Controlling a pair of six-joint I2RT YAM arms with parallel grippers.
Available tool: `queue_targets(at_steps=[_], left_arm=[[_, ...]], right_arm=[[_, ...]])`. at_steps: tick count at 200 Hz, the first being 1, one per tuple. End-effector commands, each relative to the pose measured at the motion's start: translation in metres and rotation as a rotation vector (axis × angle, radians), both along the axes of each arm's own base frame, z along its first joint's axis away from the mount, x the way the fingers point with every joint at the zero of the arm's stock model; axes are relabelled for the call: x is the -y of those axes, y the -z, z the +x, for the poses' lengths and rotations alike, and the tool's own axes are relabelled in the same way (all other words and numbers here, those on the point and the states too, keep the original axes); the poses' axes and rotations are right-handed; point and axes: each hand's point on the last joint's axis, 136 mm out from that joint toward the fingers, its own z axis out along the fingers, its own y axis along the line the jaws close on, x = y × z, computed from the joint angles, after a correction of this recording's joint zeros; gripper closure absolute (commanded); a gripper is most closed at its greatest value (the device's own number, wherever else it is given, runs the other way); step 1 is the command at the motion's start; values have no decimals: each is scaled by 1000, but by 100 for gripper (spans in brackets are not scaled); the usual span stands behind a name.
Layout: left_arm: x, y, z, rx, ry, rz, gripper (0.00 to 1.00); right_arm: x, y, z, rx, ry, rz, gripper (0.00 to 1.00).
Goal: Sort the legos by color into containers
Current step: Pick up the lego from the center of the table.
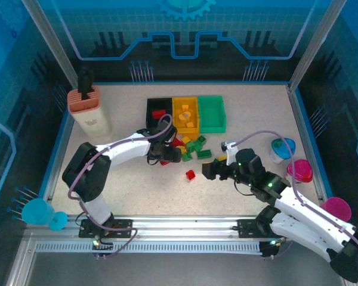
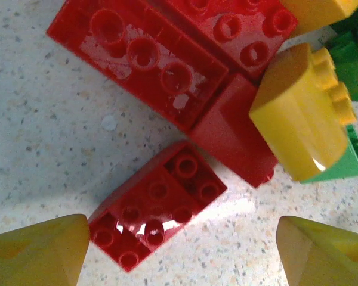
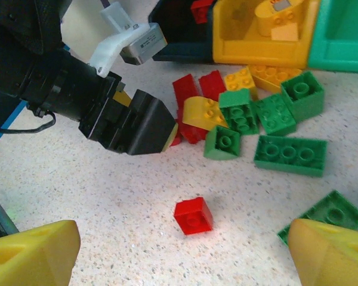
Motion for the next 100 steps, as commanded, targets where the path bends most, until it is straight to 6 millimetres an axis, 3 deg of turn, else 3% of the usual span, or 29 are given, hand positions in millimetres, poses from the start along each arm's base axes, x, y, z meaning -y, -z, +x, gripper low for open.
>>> queue_targets(at_steps=[1, 68, 100], left_arm=[[-1, 8, 6, -19, 17, 28, 18], [-4, 31, -5, -86, 19, 59, 24], [-7, 31, -11, -82, 21, 80, 40]], right_arm=[[13, 9, -6, -42, 28, 8, 9], [24, 12, -6, -60, 60, 29, 10], [23, 13, -4, -62, 64, 39, 10]])
